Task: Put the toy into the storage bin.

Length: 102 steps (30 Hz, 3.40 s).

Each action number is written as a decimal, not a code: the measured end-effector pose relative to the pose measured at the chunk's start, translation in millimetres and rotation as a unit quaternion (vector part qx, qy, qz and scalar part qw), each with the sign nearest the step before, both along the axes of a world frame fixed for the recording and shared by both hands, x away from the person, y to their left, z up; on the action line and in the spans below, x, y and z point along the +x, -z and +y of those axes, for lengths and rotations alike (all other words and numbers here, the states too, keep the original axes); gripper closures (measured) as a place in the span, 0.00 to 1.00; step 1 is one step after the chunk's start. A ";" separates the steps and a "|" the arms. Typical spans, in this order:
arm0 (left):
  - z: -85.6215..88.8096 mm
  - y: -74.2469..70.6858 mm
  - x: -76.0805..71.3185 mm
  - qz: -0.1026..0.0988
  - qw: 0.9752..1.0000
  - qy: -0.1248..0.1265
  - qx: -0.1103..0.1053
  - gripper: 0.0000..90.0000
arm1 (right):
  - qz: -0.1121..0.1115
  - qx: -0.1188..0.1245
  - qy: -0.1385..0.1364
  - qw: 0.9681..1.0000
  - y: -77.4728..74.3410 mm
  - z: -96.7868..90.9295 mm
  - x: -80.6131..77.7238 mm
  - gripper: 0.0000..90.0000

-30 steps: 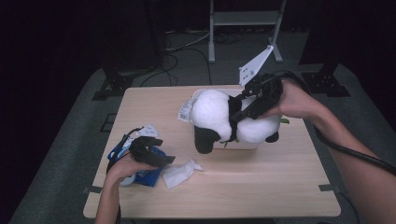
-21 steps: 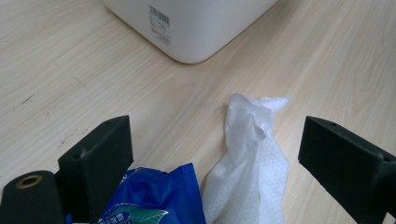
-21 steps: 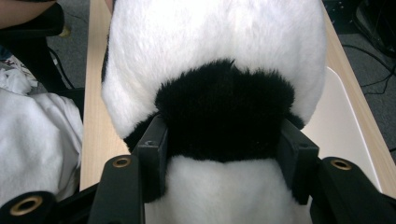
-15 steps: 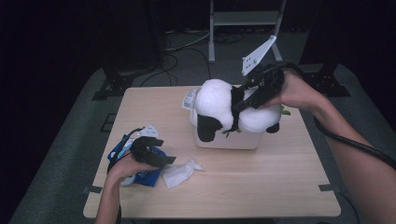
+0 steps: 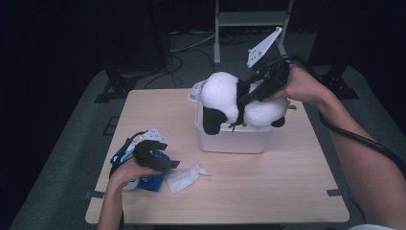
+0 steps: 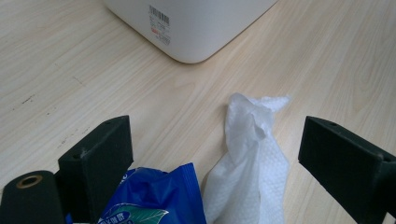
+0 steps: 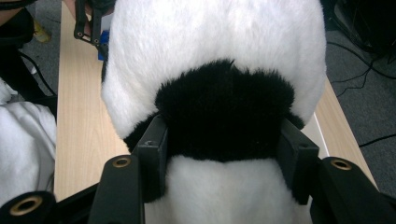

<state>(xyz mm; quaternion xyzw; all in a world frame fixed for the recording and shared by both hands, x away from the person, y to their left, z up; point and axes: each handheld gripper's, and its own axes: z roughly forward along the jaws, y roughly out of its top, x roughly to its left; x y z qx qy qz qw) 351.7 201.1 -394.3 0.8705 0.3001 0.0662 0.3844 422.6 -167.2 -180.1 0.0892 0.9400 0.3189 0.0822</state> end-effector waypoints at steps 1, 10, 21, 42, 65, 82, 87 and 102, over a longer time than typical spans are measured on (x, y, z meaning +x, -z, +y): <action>0.0 0.0 0.0 0.000 1.000 0.001 0.000 0.10 | -0.001 0.000 0.002 1.000 -0.3 0.2 1.1 0.51; 0.2 0.3 0.2 0.000 1.000 0.001 0.000 0.10 | -0.002 -0.005 -0.001 1.000 0.2 4.2 10.5 0.51; 1.8 0.9 0.7 0.001 1.000 0.000 -0.001 0.10 | 0.000 -0.008 0.001 1.000 8.3 5.1 29.3 0.51; 0.7 4.3 1.6 0.004 1.000 0.000 -0.003 0.10 | 0.020 -0.009 0.014 1.000 46.8 0.3 63.9 0.51; 1.0 6.4 2.1 0.008 1.000 0.001 0.001 0.10 | 0.039 -0.021 0.010 0.999 89.6 4.9 77.5 0.51; 2.0 5.9 1.6 0.009 1.000 -0.001 0.000 0.10 | 0.050 -0.027 0.003 0.998 113.7 8.6 76.5 0.50; 2.3 6.5 1.9 0.010 1.000 -0.002 0.000 0.10 | 0.058 -0.032 -0.002 0.998 118.5 10.8 73.7 0.50; 2.8 5.7 1.6 0.009 1.000 -0.002 0.000 0.10 | 0.065 -0.031 -0.014 0.997 124.0 12.7 59.2 0.50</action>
